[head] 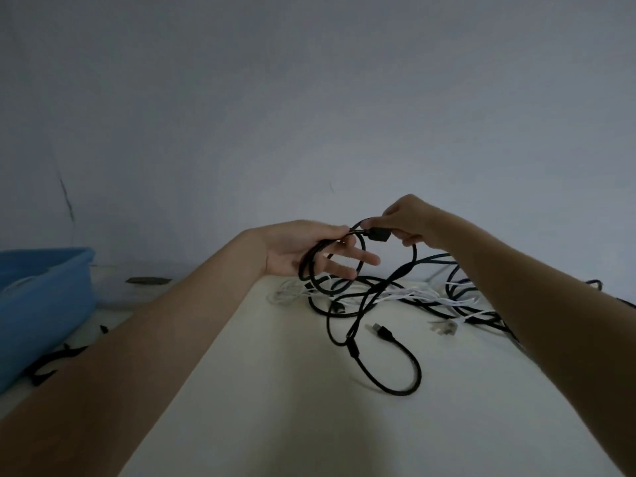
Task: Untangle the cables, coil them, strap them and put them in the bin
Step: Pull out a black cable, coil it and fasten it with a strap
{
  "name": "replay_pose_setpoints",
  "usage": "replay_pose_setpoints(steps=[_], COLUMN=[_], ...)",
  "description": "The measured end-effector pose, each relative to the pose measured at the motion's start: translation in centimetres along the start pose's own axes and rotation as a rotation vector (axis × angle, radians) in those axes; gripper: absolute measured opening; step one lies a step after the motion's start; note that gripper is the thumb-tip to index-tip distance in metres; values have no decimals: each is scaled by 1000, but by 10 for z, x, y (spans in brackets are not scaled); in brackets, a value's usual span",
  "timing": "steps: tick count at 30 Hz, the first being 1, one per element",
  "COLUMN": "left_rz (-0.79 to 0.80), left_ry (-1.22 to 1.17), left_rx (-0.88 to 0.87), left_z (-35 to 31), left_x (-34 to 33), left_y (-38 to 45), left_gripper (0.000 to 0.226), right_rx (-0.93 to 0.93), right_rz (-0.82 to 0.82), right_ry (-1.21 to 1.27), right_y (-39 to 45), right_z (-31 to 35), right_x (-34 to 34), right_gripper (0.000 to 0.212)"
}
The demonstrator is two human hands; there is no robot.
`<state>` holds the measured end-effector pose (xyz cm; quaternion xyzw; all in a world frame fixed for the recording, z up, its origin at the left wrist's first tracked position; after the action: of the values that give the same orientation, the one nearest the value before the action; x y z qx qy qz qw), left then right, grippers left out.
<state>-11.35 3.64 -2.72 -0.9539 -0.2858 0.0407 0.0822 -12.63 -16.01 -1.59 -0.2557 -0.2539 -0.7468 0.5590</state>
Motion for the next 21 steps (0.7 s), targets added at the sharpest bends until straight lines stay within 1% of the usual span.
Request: replay_pose_setpoints(steps=[2,4,5,6,8,9,11,12,13,15,17,18,19,21], left_rz=[-11,-67,-130,-215,-374,-413,-432,-429,-416,-387,-404,-421,-424,-414], left_ry=[-45,-195,-301,-400,-498,-506,-504,-504,-507,-520,-477,-432,-394,-388], left_rx=[-30,-85,-132,-188,-280,-301,-290,-270,-249,-230,-208,-193,-185,-190], left_z=[2,2,2,1,1,1,2,3,5,8,11,12,12,11], left_x=[-4,-6,-4,-1,7,10,10,8,4,0,0,3,4,3], left_y=[2,8,11,15,21,24,28,31,33,38,44,46,47,46], left_gripper=[36,36,34,32,28,29,32,32,30,26,30,33,34,33], right_rx=[-64,-144,-175,-201,-234,-236,-207,-173,-128,-20,74,115,147,191], right_rz=[-136,-170,-159,-120,38,123,210,224,224,180,103,74,55,41], right_ry=[13,119,198,301,579,723,908,924,885,672,454,396,384,438], right_y=[5,8,9,9,9,8,6,4,1,-6,-10,-11,-13,-17], right_z=[1,-2,-5,-7,-6,-3,7,13,18,29,32,31,30,27], right_x=[-9,-16,-18,-18,-18,-18,-17,-18,-21,-27,-29,-29,-29,-30], right_gripper=[47,45,44,42,31,26,25,25,24,25,27,26,22,13])
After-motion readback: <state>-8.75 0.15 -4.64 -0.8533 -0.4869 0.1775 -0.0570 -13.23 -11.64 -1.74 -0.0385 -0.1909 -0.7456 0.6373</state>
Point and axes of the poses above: each hand's wrist, its own y-axis towards the middle knuckle, its own x-axis out of the back of the hand, z = x × y, the point moved 1 cm from there along y, towards the middle knuckle, and after that the axes turned 2 degrees about -x, right-handed, at the moved point
